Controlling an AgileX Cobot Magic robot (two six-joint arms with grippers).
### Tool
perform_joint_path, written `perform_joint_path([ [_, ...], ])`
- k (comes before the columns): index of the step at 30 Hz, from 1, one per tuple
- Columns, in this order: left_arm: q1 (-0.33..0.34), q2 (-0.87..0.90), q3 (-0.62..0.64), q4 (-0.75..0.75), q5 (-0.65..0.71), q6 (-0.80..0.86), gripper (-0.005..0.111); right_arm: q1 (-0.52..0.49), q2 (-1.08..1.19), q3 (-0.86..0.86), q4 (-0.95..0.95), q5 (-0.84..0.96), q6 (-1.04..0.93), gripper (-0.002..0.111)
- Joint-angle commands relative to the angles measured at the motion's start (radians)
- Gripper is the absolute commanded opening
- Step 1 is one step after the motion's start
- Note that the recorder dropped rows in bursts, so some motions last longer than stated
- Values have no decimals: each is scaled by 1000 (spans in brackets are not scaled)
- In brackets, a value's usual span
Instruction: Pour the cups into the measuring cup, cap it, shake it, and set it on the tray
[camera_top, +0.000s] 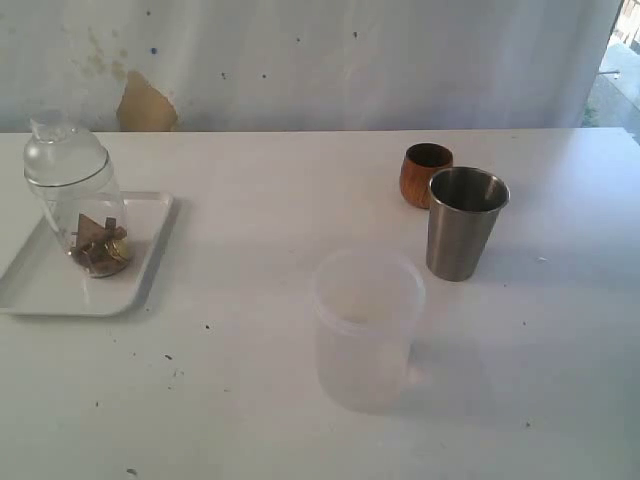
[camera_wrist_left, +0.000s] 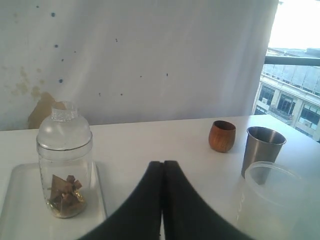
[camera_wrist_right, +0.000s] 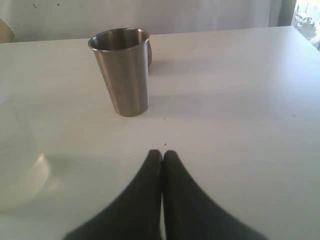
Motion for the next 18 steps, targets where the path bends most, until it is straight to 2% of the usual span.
perform_joint_path([
  [1, -1, -7, 13, -7, -21, 2, 0, -1, -5, 2, 0, -2, -6, 0],
  [5, 12, -9, 47, 5, -21, 10, 0, -1, -5, 2, 0, -2, -6, 0],
  [7, 59, -31, 85, 70, -32, 40, 0, -1, -5, 2, 0, -2, -3, 0],
  [8, 97, -42, 113, 85, -81, 40, 0, -1, -5, 2, 0, -2, -3, 0],
  [12, 157, -42, 164, 89, -210, 38, 0, -1, -5, 2, 0, -2, -3, 0],
  [14, 191, -42, 214, 152, -277, 5, 0, -1, -5, 2, 0, -2, -3, 0],
  [16, 238, -42, 276, 390, -283, -235, 0, -1, -5, 2, 0, -2, -3, 0],
  [18, 262, -42, 343, 476, -291, -338, 0, -1, -5, 2, 0, -2, -3, 0],
])
